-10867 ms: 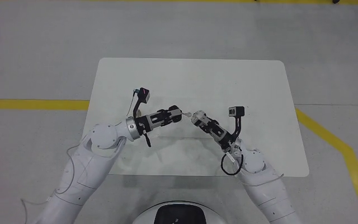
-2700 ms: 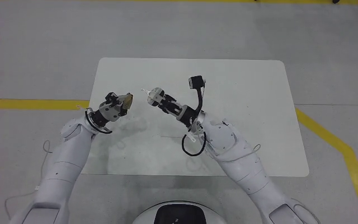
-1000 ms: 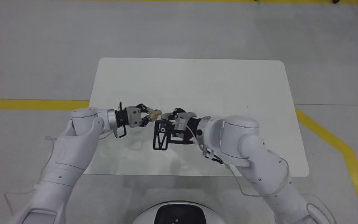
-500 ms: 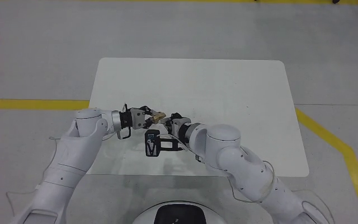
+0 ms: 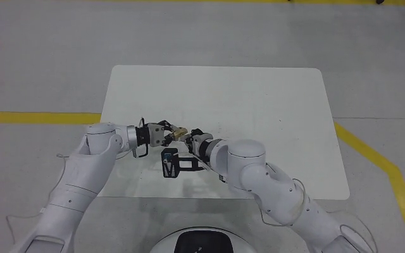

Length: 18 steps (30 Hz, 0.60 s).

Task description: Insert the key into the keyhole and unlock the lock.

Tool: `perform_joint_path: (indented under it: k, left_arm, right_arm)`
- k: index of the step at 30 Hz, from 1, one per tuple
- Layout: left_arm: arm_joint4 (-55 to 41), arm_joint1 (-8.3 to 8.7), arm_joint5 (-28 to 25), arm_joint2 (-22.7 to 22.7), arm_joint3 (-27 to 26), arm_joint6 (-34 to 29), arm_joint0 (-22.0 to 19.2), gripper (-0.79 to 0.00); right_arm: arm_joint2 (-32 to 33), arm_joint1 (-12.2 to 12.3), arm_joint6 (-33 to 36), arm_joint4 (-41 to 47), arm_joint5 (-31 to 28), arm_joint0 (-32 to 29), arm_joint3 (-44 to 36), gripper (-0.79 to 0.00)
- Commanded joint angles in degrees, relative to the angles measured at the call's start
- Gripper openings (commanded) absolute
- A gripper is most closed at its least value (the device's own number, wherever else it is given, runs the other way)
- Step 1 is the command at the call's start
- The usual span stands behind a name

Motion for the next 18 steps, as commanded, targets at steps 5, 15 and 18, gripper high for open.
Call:
perform_joint_path:
  k: [5, 15, 18]
  left_arm:
    - [0.1, 0.22, -0.2, 0.4, -0.1, -0.1, 0.0, -0.785]
    - [-0.4, 0.42, -0.5, 1.2, 0.0, 0.0, -0.1, -0.785]
    - [-0.7, 0.47, -0.6, 1.3, 0.1, 0.2, -0.2, -0.785]
  right_arm:
    - [-0.6, -0.1, 0.7, -0.7, 0.7, 0.3, 0.0, -0.785]
    - [-1.9, 0.0, 1.8, -2.3, 1.8, 0.8, 0.4, -0.785]
    - [-2.5, 0.2, 2.0, -3.0, 2.0, 0.9, 0.2, -0.785]
